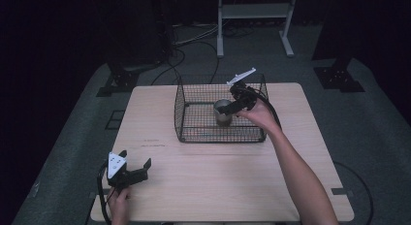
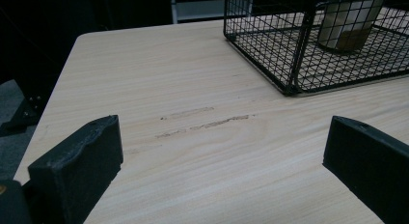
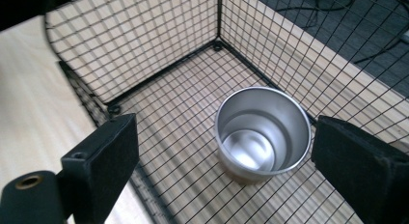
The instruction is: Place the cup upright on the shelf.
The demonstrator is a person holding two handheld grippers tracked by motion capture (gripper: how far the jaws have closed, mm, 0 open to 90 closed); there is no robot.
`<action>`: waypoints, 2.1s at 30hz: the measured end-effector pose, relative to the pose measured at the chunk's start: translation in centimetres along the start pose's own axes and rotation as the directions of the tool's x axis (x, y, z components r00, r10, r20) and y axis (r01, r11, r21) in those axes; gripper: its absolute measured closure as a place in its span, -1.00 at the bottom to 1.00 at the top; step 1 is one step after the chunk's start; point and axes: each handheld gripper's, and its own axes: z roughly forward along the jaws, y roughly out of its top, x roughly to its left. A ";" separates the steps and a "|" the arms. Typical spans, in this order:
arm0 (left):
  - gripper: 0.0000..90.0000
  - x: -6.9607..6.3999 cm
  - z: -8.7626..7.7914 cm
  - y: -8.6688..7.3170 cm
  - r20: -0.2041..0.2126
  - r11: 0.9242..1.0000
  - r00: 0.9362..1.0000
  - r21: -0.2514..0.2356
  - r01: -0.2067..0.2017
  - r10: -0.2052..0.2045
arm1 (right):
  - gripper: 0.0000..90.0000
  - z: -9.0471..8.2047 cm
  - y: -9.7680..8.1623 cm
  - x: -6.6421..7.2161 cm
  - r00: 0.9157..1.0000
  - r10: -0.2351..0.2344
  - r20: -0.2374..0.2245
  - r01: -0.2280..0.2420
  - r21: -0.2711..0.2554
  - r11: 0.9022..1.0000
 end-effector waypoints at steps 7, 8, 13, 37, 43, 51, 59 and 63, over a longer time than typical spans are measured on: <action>-1.00 -0.2 0.0 0.0 0.020 1.000 1.000 -0.008 -0.022 0.022 | -0.80 -2.2 -2.1 0.5 1.000 -0.023 -0.018 0.023 -0.017 1.000; -1.00 -0.2 0.0 0.0 0.020 1.000 1.000 -0.008 -0.021 0.021 | -0.80 -2.2 -2.1 0.5 1.000 -0.023 -0.018 0.023 -0.017 1.000; -1.00 -0.2 0.0 0.0 0.021 1.000 1.000 -0.008 -0.016 0.016 | -0.80 -3.1 -3.6 0.8 0.999 -0.039 -0.031 0.038 -0.014 0.999; -1.00 -0.3 0.0 0.0 0.020 1.000 1.000 -0.009 -0.022 0.022 | -0.80 -5.0 -7.1 2.3 0.995 -0.052 -0.082 0.049 -0.034 0.998; -1.00 -0.2 0.0 0.0 0.019 1.000 1.000 -0.005 -0.021 0.021 | -0.80 -5.2 -8.0 2.6 0.994 -0.059 -0.090 0.056 -0.038 0.998; -1.00 -0.2 0.0 0.0 0.020 1.000 1.000 -0.007 -0.018 0.018 | -0.80 -5.6 -9.6 2.9 0.993 -0.052 -0.106 0.048 -0.040 0.998; -1.00 -0.3 0.0 0.0 0.020 1.000 1.000 -0.007 -0.019 0.019 | -0.79 -6.1 -11.0 3.0 0.994 -0.050 -0.099 0.045 -0.050 0.998; -1.00 -0.3 0.0 0.0 0.021 1.000 1.000 -0.007 -0.022 0.023 | -0.71 -6.3 -11.6 3.1 0.994 -0.050 -0.097 0.045 -0.058 0.997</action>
